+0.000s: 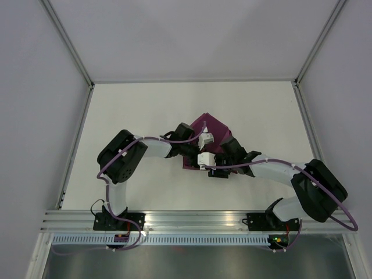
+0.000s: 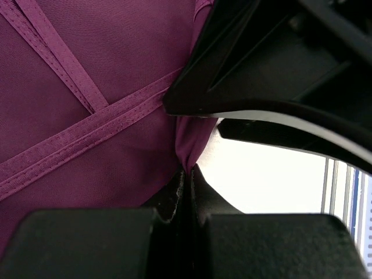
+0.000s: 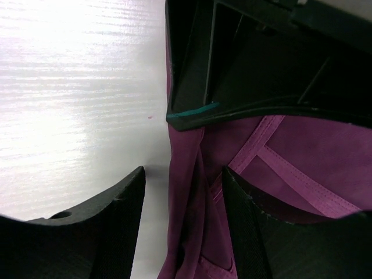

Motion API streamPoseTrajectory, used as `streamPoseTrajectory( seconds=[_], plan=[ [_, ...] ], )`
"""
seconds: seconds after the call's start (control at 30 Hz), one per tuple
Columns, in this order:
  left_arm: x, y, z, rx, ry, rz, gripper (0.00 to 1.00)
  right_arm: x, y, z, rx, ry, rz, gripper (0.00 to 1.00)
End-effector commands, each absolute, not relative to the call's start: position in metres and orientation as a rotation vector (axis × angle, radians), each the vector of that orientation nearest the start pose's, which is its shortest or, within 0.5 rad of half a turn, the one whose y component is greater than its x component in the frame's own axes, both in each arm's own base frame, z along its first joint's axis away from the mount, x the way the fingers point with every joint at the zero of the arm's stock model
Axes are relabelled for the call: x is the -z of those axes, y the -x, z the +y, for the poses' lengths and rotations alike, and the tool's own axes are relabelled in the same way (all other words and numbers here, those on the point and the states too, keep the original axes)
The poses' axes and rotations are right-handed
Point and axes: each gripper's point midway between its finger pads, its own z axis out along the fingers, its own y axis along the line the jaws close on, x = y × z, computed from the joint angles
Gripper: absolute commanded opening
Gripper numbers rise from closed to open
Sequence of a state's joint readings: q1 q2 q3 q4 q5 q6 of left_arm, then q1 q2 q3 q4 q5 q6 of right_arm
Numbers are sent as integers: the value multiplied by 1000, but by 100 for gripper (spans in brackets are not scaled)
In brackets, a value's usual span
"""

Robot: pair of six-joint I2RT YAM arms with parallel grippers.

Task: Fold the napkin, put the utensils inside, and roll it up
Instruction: Roll the napkin with the utensil

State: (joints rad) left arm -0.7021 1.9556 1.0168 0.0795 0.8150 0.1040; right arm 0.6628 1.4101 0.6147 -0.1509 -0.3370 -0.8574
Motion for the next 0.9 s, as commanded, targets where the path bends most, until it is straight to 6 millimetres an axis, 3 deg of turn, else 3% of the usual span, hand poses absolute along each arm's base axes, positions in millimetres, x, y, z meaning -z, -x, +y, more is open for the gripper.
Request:
streamPoseTrajectory(
  seconds=[0.0,0.23,0.33,0.47,0.7,0.87],
  plan=[
    [-29,-236,-368,1313,-1290,2030,2,-24,-246,222,-276,1784,1651,61],
    [-30,-236,-368,1322,-1289,2029,3,-17,-248,220,-262,1800,1681,53],
    [-32,-238,-367,1329,-1273,2031,9,-12,-245,217,-275,1823,1715,48],
    [-37,-246,-365,1328,-1218,2043,23,-13,-239,219,-343,1834,1747,27],
    [-45,-260,-362,1330,-1128,2065,35,-18,-246,213,-488,1829,1833,22],
    [-57,-284,-357,1323,-988,2080,37,-10,-240,204,-612,1853,1922,20]
  ],
)
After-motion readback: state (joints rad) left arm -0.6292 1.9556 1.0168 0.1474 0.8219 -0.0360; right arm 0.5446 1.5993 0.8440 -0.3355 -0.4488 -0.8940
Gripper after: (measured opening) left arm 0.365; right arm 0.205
